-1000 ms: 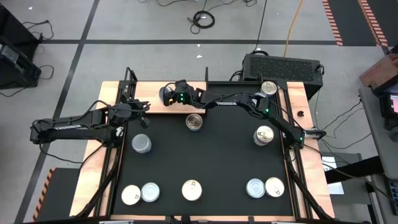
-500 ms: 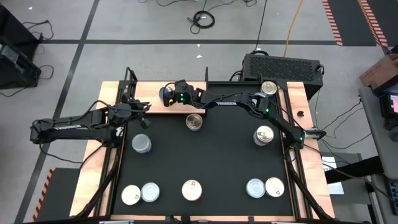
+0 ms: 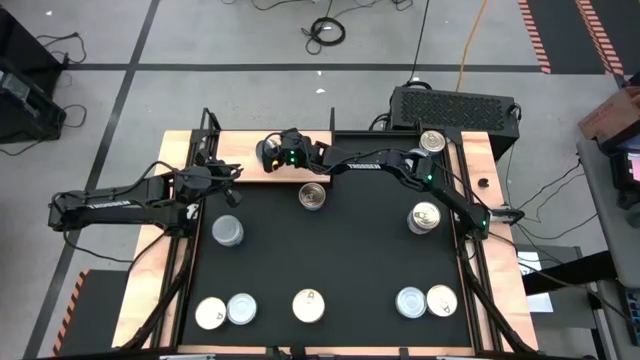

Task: Stack canned seafood by type on shelf
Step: Put the green tuna can on the shelf

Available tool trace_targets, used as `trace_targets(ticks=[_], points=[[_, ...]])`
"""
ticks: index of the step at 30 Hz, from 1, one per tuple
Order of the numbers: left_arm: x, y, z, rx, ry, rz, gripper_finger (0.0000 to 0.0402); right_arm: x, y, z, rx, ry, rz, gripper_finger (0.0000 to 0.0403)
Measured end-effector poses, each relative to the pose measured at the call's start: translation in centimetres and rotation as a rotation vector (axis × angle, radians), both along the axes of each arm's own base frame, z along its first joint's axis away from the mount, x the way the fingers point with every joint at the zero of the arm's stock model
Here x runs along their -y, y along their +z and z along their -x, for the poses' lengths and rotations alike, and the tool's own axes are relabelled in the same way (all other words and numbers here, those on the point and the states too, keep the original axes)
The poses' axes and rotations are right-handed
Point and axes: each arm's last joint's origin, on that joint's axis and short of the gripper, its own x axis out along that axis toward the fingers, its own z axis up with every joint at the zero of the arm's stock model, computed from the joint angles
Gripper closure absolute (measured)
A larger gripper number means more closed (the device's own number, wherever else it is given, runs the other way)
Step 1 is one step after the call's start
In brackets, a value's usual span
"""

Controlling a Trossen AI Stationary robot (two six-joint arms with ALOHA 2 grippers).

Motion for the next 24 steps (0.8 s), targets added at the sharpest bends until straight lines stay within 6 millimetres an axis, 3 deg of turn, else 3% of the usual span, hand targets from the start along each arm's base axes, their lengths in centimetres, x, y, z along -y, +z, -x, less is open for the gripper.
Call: trace_targets(ticks=[7,18,24], points=[[0.0,0.0,0.0,0.0,0.0,0.0,0.0337,0.05,-0.03,0.03,-0.012,0.007,0.013,0.0209],[0.0,0.0,0.0,0.0,0.0,0.0,0.0337,0.33,0.0,0.11,-0.01,0.002,0.015,0.0096],[0.0,0.0,0.0,0.0,0.0,0.0,0.0337,0.33,0.06,0.09,-0.024,0.012,0.05,0.0085]])
